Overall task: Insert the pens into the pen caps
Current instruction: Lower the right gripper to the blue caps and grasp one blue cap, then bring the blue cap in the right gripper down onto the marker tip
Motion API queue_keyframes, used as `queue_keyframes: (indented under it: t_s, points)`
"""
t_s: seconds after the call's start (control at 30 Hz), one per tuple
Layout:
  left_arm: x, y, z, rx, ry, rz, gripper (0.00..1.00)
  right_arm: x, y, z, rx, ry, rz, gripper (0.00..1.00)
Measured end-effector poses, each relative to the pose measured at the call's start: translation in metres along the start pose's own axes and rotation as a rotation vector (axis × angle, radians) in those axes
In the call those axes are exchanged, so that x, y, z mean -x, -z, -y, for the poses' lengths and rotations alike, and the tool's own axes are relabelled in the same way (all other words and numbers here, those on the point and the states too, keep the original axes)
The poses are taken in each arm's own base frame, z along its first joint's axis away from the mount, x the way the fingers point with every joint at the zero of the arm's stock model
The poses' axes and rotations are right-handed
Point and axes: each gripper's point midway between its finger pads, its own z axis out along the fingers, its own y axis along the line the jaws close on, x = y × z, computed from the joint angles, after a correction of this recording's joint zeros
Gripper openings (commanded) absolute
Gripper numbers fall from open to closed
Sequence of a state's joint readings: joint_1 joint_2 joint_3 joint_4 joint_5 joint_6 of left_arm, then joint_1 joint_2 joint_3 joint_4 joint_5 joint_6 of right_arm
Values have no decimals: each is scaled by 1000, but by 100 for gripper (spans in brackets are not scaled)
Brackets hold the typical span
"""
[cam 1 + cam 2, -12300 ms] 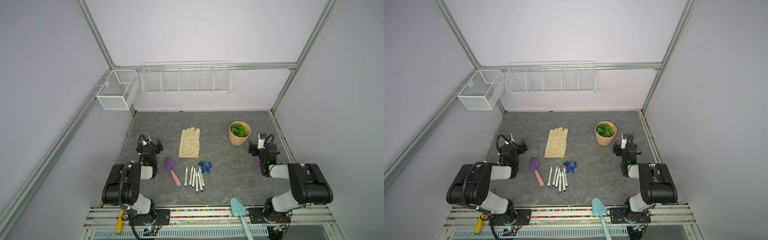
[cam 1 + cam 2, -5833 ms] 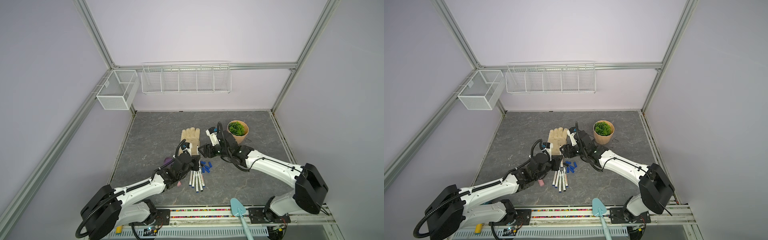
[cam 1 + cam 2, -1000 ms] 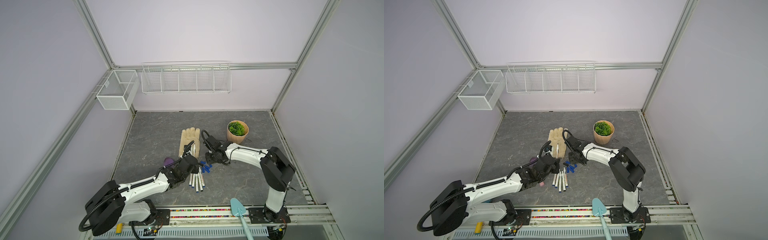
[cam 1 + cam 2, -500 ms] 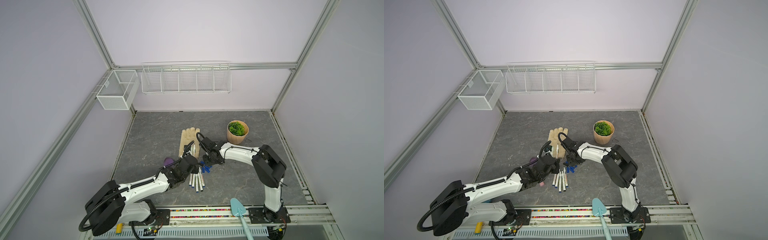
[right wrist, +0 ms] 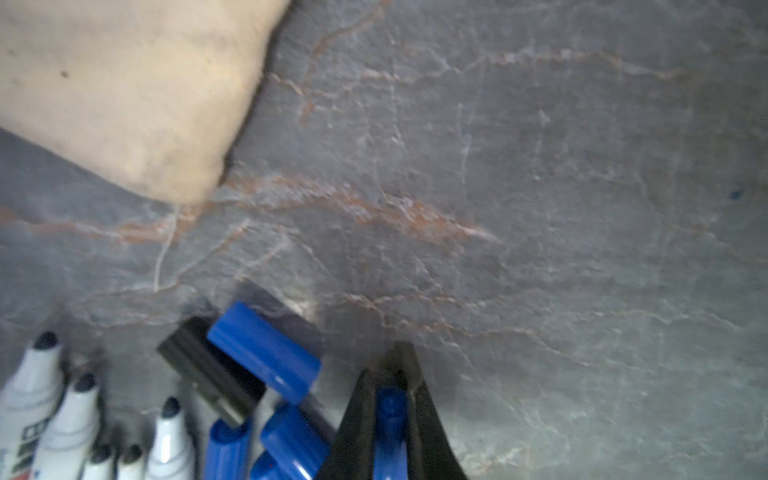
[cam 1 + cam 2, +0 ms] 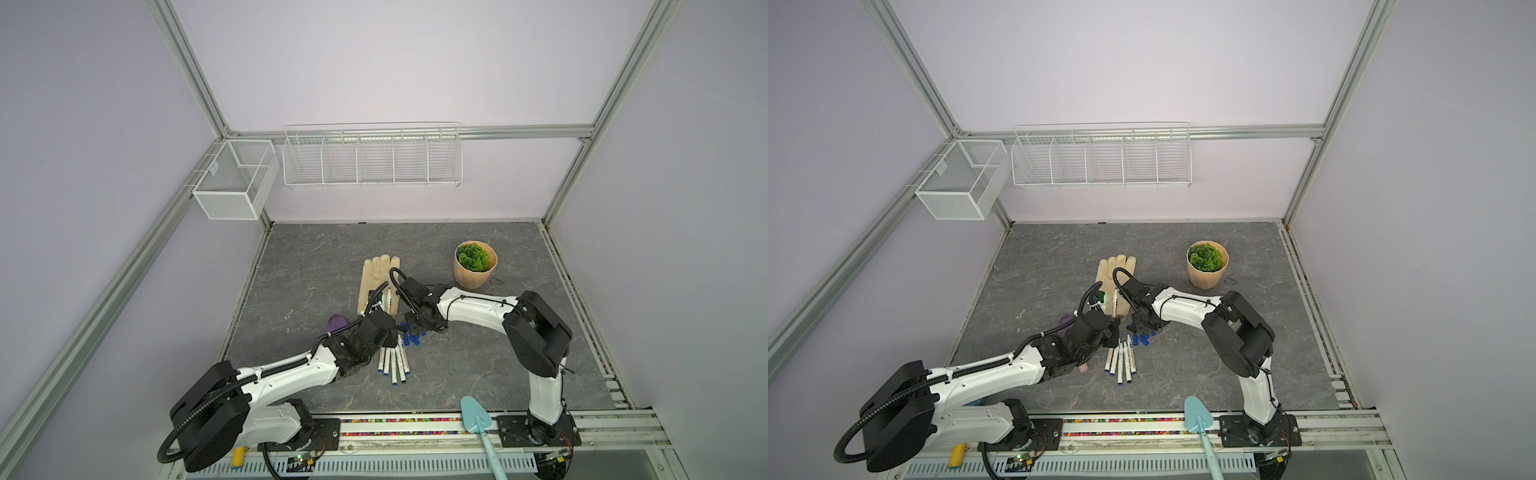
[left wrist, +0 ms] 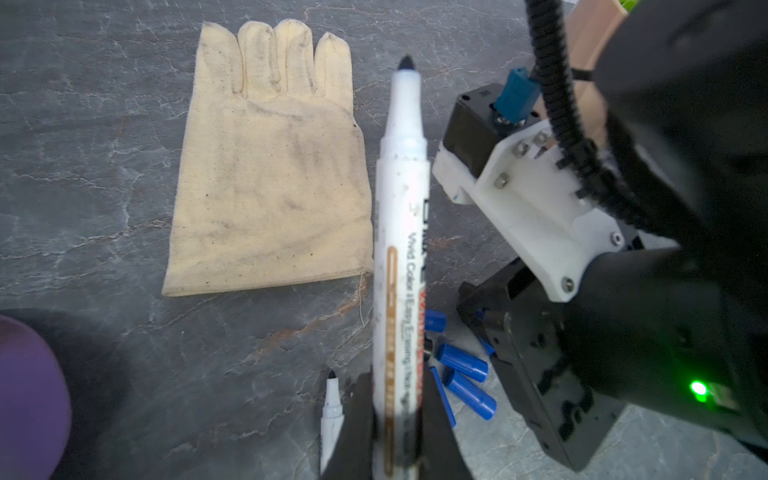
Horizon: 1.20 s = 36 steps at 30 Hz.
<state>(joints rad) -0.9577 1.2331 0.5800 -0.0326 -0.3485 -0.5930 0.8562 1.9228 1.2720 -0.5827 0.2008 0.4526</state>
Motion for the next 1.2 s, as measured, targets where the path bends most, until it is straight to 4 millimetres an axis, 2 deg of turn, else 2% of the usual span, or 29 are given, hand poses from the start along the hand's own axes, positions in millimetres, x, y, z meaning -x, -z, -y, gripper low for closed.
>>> queue_keyframes:
  t_s: [0.13, 0.3, 0.4, 0.63, 0.77, 1.2]
  points:
    - [-1, 0, 9, -48, -17, -10, 0, 8, 32, 12, 66, -70, 116, 10]
    - [-1, 2, 31, -161, -51, -27, 0, 40, 89, 21, 239, -193, 350, 10]
    - [-3, 4, 43, -229, -74, -40, 0, 55, 119, 18, 347, -226, 473, 10]
    - [-7, 7, 61, -332, -111, -62, 0, 77, 166, 13, 483, -260, 643, 11]
    - [-8, 9, 66, -361, -121, -68, 0, 82, 176, 14, 514, -274, 690, 11]
    - [-8, 10, 70, -380, -133, -66, 0, 89, 184, 6, 583, -275, 723, 11]
